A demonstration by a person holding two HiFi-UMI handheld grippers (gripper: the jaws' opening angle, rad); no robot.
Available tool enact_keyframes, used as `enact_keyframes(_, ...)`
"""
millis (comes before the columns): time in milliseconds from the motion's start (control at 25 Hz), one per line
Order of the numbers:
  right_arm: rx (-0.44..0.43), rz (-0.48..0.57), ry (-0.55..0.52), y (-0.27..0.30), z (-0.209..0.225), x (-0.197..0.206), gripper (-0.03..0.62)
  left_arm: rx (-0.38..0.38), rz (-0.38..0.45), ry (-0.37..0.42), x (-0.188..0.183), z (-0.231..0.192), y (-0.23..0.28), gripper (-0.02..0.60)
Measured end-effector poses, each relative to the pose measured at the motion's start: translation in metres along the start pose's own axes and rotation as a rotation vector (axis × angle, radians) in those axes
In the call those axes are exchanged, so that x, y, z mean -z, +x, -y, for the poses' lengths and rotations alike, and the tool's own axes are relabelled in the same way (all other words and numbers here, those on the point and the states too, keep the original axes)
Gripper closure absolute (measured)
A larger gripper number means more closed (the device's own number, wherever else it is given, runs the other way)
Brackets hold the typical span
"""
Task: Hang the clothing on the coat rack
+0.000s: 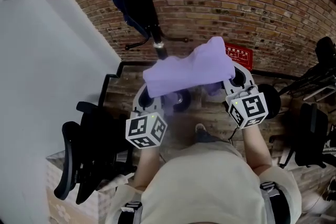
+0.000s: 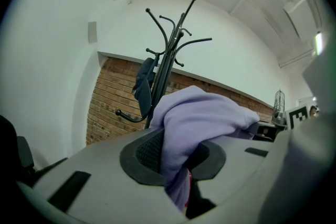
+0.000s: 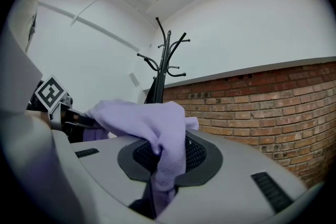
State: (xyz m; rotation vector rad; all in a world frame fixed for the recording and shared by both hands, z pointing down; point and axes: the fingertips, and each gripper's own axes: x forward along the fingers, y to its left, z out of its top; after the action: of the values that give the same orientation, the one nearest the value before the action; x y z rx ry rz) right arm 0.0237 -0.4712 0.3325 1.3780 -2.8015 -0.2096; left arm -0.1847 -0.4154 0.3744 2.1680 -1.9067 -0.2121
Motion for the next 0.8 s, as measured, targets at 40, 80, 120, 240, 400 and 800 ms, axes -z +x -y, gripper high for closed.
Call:
enact_keyframes(40, -0.011, 0.004, 0.0, 0.007, 0.004, -0.001, 0.545, -0.01, 0.005, 0.0, -0.002, -0.001, 0.005, 0.529)
enact_keyframes(80, -0.022, 0.008, -0.001, 0.014, 0.008, -0.001, 0.545, -0.022, 0.009, -0.001, -0.005, -0.001, 0.01, 0.529)
enact_keyframes(120, -0.034, 0.012, 0.0, 0.021, 0.011, -0.002, 0.545, -0.035, 0.013, -0.001, -0.006, -0.003, 0.014, 0.529)
enact_keyframes(240, -0.071, 0.023, -0.003, 0.04, 0.019, -0.004, 0.545, -0.066, 0.024, 0.004, -0.012, -0.006, 0.026, 0.529)
enact_keyframes(400, -0.119, 0.041, -0.017, 0.067, 0.03, -0.009, 0.545, -0.103, 0.049, 0.008, -0.019, -0.01, 0.042, 0.528)
enact_keyframes(800, -0.233, 0.07, -0.011, 0.133, 0.041, -0.015, 0.545, -0.206, 0.083, 0.019, -0.035, -0.03, 0.073, 0.526)
